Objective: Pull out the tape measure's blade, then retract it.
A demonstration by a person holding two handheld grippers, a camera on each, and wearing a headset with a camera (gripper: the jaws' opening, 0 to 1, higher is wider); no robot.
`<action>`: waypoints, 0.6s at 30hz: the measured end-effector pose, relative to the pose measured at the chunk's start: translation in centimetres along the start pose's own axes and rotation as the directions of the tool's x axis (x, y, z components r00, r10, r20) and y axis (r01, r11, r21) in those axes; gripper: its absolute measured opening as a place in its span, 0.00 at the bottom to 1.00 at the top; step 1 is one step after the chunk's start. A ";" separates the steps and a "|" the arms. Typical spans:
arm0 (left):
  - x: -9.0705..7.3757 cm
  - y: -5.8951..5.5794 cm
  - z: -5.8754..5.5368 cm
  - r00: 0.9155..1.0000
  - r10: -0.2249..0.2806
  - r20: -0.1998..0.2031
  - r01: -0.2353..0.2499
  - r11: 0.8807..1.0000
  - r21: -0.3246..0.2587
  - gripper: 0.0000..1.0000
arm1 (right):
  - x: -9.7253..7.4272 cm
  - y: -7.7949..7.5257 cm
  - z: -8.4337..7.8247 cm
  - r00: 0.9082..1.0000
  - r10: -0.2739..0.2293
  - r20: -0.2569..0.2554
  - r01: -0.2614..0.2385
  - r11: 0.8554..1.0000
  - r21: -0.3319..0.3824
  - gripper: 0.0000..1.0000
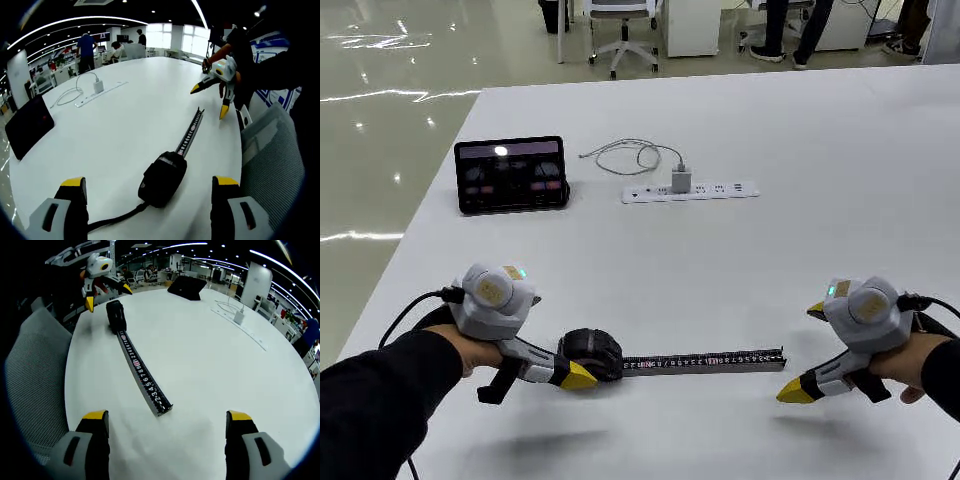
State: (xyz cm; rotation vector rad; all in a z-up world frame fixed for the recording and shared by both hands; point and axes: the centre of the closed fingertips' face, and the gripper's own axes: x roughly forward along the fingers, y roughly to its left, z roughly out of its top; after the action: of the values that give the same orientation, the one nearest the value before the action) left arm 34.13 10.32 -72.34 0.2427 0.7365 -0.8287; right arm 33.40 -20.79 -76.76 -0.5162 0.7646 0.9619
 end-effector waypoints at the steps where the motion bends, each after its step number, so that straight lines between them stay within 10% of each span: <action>1: -0.2 0.4 0.1 1.000 0.020 0.022 -0.020 1.000 0.004 1.00 | -0.2 0.0 0.1 1.000 -0.012 0.013 0.011 1.000 0.005 0.93; 18: -4.2 -0.2 -2.9 0.989 0.118 0.091 -0.110 0.990 -0.087 1.00 | -3.8 1.9 -1.5 0.989 -0.092 0.115 0.082 0.992 0.092 0.99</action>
State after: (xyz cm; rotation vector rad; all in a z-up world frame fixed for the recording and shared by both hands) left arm 30.67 13.99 -71.54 0.1688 0.6584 -0.6953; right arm 29.85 -22.90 -74.87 -0.4097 0.6682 0.8664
